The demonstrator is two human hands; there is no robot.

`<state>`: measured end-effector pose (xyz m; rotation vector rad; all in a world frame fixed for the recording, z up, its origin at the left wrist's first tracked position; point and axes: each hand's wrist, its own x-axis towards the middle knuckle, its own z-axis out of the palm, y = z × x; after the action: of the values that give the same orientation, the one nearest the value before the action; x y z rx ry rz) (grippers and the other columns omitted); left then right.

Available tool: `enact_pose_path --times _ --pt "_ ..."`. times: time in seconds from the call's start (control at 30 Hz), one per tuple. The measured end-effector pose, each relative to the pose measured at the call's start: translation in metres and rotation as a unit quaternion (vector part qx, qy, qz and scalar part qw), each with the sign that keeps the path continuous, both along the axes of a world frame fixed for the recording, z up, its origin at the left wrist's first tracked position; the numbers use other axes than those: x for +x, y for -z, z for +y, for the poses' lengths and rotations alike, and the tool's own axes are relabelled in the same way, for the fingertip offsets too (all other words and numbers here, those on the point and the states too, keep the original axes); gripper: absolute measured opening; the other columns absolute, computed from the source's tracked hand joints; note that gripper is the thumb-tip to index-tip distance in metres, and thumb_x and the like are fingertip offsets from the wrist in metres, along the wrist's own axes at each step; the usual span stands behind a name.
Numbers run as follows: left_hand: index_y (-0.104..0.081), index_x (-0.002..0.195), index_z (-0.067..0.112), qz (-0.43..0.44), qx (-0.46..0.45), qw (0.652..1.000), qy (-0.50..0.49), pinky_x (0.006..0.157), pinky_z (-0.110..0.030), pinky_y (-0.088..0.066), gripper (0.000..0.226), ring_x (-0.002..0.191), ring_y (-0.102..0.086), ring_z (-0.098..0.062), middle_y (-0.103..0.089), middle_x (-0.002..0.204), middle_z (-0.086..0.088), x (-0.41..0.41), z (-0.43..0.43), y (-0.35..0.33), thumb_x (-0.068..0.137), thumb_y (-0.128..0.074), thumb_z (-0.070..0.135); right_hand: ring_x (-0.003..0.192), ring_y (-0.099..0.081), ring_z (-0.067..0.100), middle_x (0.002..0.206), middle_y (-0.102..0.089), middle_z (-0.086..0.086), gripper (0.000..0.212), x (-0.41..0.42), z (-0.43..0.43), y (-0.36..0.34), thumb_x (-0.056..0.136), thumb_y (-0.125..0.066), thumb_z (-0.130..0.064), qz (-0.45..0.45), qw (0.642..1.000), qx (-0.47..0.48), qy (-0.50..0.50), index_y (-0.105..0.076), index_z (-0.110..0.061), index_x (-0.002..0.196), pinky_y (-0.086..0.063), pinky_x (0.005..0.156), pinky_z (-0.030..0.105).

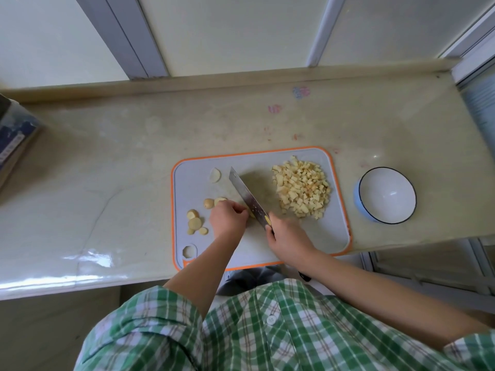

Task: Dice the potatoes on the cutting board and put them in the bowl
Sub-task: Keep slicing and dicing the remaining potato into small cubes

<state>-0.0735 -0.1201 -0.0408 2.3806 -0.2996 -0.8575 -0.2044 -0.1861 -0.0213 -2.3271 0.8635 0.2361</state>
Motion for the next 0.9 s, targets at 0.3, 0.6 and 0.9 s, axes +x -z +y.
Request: enact_pose_path --times 0.3,0.6,0.9 --pt "-0.074 0.079 0.015 -0.022 0.011 0.999 0.046 0.063 -0.026 -0.045 0.006 0.074 -0.065 -0.021 -0.071 0.076 -0.002 0.003 0.001 -0.001 0.08 -0.068 0.017 0.05 -0.043 0.02 0.056 -0.043 0.001 0.024 0.003 -0.006 -0.002 0.097 -0.047 -0.022 -0.05 0.998 0.013 0.041 -0.04 -0.015 0.076 -0.029 0.049 0.034" --pt "-0.067 0.092 0.013 -0.069 -0.039 0.981 0.177 0.065 -0.022 -0.04 0.012 0.074 -0.058 -0.016 -0.061 0.076 0.005 0.005 0.005 -0.001 0.081 -0.067 0.009 0.049 -0.039 0.023 0.052 -0.036 0.002 0.039 -0.008 -0.042 -0.023 0.094 -0.053 -0.016 -0.106 0.987 0.029 0.119 -0.029 -0.019 0.064 -0.029 0.053 0.04" --pt "-0.063 0.087 0.011 0.098 -0.179 0.977 -0.057 0.046 -0.03 -0.045 0.054 0.05 -0.06 -0.021 -0.068 0.063 -0.011 0.001 -0.003 -0.025 0.097 -0.035 0.056 0.066 -0.061 0.03 0.071 -0.061 0.005 0.03 -0.012 -0.018 -0.019 0.091 -0.049 -0.021 -0.035 0.991 -0.111 -0.067 -0.052 -0.019 0.121 -0.042 0.054 0.034"
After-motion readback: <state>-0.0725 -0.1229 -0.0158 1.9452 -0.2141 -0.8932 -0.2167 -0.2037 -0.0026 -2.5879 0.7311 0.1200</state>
